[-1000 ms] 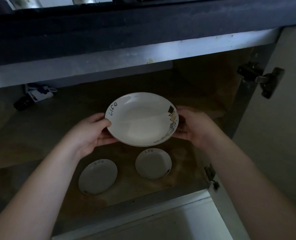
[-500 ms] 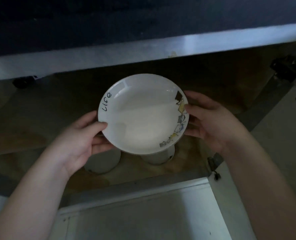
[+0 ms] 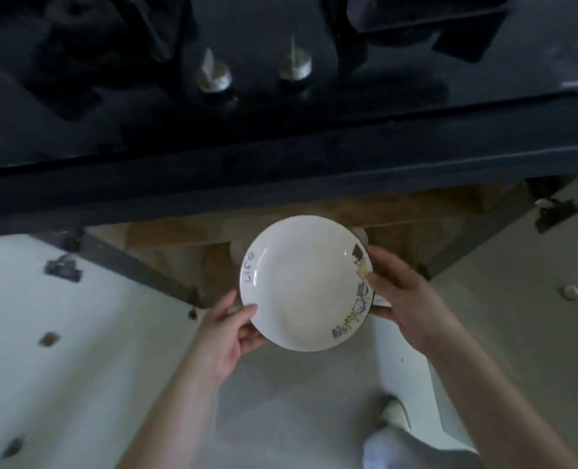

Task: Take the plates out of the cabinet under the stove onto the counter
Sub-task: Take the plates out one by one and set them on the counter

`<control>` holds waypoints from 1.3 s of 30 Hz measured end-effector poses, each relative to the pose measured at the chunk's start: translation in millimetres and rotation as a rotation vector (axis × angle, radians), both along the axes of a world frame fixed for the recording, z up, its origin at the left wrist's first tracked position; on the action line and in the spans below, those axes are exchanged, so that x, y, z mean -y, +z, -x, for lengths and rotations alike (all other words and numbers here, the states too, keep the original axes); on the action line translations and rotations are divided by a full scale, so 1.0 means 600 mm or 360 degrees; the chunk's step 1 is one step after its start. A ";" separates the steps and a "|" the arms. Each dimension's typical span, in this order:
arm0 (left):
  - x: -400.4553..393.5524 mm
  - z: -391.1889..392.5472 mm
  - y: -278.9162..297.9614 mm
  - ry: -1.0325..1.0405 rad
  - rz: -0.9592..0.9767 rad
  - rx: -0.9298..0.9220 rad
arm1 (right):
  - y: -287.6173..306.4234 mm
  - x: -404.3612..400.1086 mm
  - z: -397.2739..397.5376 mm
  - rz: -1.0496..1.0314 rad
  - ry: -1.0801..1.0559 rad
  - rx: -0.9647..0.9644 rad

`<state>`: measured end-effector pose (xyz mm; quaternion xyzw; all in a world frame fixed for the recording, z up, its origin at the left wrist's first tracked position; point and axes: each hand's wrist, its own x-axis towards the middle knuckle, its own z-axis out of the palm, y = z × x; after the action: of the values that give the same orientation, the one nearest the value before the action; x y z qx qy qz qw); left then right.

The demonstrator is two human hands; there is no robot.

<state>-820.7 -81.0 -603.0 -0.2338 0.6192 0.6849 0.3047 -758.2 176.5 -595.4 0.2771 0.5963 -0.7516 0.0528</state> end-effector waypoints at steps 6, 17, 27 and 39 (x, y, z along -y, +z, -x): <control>0.069 -0.126 0.136 0.0040 -0.0027 0.0207 | 0.141 0.060 -0.091 0.0034 0.0151 0.0237; 0.197 -0.283 0.415 -0.0096 0.0013 -0.0031 | 0.399 0.172 -0.247 -0.0108 0.0226 0.0199; 0.230 -0.365 0.555 -0.0175 -0.0038 -0.0408 | 0.532 0.201 -0.350 -0.0341 0.0125 0.0042; 0.088 -0.471 0.668 -0.0332 0.0015 -0.0634 | 0.651 0.083 -0.506 -0.0287 -0.0043 -0.0123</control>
<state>-538.2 -133.7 -202.3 -0.0300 0.6912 0.6795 0.2443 -454.4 127.0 -204.6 0.2594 0.6593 -0.7057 -0.0055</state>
